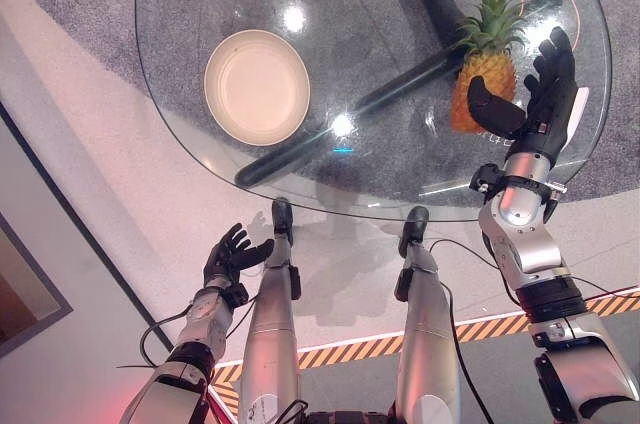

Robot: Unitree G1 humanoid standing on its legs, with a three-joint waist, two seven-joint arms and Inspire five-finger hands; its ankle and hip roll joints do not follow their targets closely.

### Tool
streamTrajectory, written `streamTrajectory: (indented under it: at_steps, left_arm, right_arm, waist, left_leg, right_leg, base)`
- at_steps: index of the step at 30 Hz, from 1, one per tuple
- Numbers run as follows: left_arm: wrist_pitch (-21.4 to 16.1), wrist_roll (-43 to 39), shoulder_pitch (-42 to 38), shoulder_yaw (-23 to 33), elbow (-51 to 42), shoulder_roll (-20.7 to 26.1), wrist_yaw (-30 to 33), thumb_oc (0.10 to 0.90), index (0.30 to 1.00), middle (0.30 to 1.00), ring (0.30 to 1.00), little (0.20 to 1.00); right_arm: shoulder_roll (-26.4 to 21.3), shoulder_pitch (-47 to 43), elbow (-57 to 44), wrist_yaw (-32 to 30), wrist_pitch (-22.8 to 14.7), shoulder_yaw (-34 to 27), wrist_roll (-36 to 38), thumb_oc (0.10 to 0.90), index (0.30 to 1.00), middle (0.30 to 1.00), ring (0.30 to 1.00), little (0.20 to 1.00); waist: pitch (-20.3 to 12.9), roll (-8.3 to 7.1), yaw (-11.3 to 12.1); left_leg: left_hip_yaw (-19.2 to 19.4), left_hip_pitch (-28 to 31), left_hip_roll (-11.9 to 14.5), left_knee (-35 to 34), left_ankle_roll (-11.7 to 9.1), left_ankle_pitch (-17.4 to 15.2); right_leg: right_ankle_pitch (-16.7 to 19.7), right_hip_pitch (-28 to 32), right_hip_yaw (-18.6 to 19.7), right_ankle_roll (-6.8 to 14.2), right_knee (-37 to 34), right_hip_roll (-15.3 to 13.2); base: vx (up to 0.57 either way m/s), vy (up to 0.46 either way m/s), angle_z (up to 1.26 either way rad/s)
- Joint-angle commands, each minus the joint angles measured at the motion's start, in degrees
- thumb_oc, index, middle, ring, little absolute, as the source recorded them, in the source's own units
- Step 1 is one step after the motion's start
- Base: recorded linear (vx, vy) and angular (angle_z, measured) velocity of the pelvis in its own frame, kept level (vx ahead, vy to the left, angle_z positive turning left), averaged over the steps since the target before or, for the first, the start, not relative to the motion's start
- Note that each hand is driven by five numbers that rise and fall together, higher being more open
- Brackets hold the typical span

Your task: Pick up the fruit to the plate

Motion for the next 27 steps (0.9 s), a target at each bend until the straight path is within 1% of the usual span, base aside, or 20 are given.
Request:
streamTrajectory:
  at_steps: [1, 4, 7, 15, 21, 26, 27]
  left_arm:
    - [-1.3, 0.3, 3.1, -0.7, 0.3, 0.7, 1.4, 0.800, 0.900, 0.900, 0.900, 0.900]
    - [-1.4, 0.3, 2.9, -0.8, 0.4, 0.8, 1.3, 0.800, 0.900, 0.900, 0.900, 0.900]
    - [-1.5, 0.2, 2.7, -1.0, 0.7, 0.8, 1.3, 0.800, 0.900, 0.900, 0.900, 0.900]
    - [-1.1, 0.1, 2.2, -1.3, 0.6, 1.2, 1.2, 0.800, 0.900, 0.900, 0.900, 0.900]
    - [-1.2, 0.1, 2.1, -1.6, 0.6, 1.3, 1.0, 0.800, 0.900, 0.900, 0.900, 0.900]
    - [-0.8, 0.3, 1.9, -1.6, 0.3, 1.2, 1.2, 0.800, 0.900, 0.900, 0.900, 0.900]
    - [-0.5, 0.3, 1.8, -1.7, 0.1, 1.3, 1.3, 0.800, 0.900, 0.900, 0.900, 0.900]
  right_arm:
    - [-3.3, 0.3, -3.9, 0.3, -2.1, -1.7, -1.6, 0.800, 0.900, 0.900, 0.900, 0.900]
    - [-3.5, 0.2, -2.6, 0.1, -1.6, -1.6, -0.7, 0.800, 0.900, 0.900, 0.900, 0.900]
    - [-3.6, -0.4, -1.3, -0.1, -0.1, -1.3, -0.2, 0.800, 0.900, 0.900, 0.900, 0.900]
    - [-3.9, -1.7, 2.2, -1.2, 2.5, -0.5, 0.8, 0.800, 0.900, 0.900, 0.900, 0.900]
    - [-3.6, -2.1, 3.5, -1.7, 3.3, 0.0, 1.4, 0.800, 0.900, 0.900, 0.900, 0.900]
    - [-3.2, -2.1, 4.2, -1.0, 3.7, 0.1, 1.9, 0.800, 0.900, 0.900, 0.900, 0.900]
    - [-3.1, -2.3, 4.5, -0.2, 4.3, 0.2, 2.4, 0.800, 0.900, 0.900, 0.900, 0.900]
  waist:
    - [-1.2, 0.51, 0.0]
    - [-1.2, 0.50, 0.1]
    - [-1.2, 0.60, 0.2]
    - [-1.2, 0.64, 0.5]
    - [-1.2, 0.70, 0.7]
    - [-1.2, 0.71, 0.8]
    - [-1.2, 0.71, 0.8]
  left_leg:
    - [-0.8, 0.3, -0.7, 3.7, 2.1, -3.7]
    - [-0.7, 0.2, -0.7, 3.6, 2.1, -3.6]
    - [-0.8, 0.1, -0.7, 3.7, 2.1, -3.6]
    - [-0.7, 0.0, -0.7, 3.5, 2.1, -3.4]
    - [-0.8, 0.0, -0.7, 3.3, 2.1, -3.3]
    - [-0.8, 0.0, -0.8, 3.3, 2.2, -3.3]
    - [-0.8, 0.0, -0.8, 3.2, 2.2, -3.2]
  right_leg:
    - [2.3, -0.5, -3.1, -3.0, -1.4, 0.9]
    - [2.3, -0.6, -3.2, -3.0, -1.6, 0.9]
    - [2.3, -0.8, -3.2, -3.0, -1.4, 0.9]
    - [2.3, -0.8, -3.5, -3.1, -1.4, 0.9]
    - [2.4, -0.9, -3.7, -3.1, -1.5, 0.9]
    - [2.4, -0.8, -3.7, -3.1, -1.4, 0.9]
    - [2.4, -0.8, -3.8, -3.1, -1.5, 1.0]
  base:
    - [0.00, 0.000, 0.00]
    - [0.00, 0.000, 0.00]
    - [0.00, 0.000, 0.00]
    - [0.00, 0.000, 0.00]
    - [0.00, 0.000, 0.00]
    - [0.00, 0.000, 0.00]
    - [0.00, 0.000, 0.00]
